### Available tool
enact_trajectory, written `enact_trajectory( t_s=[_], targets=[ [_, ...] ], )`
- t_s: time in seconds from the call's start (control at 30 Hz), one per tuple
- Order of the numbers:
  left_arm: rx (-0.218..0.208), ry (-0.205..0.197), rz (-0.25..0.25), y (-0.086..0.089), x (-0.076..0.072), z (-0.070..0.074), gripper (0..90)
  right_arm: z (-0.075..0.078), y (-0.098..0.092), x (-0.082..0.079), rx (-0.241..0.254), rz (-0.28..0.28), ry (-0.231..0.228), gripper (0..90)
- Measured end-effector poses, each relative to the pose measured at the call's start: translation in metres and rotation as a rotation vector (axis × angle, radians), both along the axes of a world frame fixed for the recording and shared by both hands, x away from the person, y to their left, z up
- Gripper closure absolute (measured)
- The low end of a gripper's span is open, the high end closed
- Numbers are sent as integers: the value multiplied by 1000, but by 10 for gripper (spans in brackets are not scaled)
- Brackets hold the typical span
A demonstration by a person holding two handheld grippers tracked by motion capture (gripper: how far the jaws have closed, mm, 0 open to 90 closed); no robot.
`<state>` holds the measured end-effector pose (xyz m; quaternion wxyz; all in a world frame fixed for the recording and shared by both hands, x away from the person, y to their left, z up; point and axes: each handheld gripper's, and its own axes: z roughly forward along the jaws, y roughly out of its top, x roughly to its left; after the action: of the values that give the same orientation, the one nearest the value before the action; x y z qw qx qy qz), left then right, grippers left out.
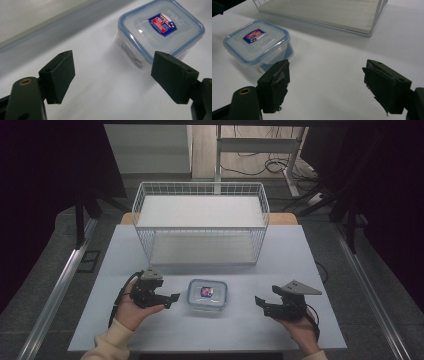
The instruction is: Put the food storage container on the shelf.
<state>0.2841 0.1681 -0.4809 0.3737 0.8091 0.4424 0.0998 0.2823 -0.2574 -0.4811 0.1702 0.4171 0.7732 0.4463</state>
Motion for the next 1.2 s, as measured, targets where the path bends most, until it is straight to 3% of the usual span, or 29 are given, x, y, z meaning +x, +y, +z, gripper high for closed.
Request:
enact_trajectory(
  t_s=[0.13, 0.33, 0.53, 0.6, 0.83, 1.03, 1.2],
  targets=[
    [-24, 16, -2, -2, 1, 0, 189, 2, 4, 3, 40, -5, 36, 218],
    [-56, 23, -2, -7, 6, 3, 189, 8, 23, 13, 61, 24, 105, 198],
    [-148, 58, 11, -7, 16, 5, 191, 12, 48, 23, 93, 61, 165, 191],
    [-161, 69, 17, -9, 20, 6, 191, 12, 56, 26, 94, 70, 177, 191],
    [-215, 118, -5, -18, 32, 5, 193, 4, 78, 35, 119, 97, 220, 192],
    [-268, 170, -14, -19, 36, -4, 203, -7, 79, 37, 168, 78, 263, 195],
    [-298, 224, -14, -18, 40, -16, 207, -14, 81, 35, 168, 69, 294, 197]
  ],
)
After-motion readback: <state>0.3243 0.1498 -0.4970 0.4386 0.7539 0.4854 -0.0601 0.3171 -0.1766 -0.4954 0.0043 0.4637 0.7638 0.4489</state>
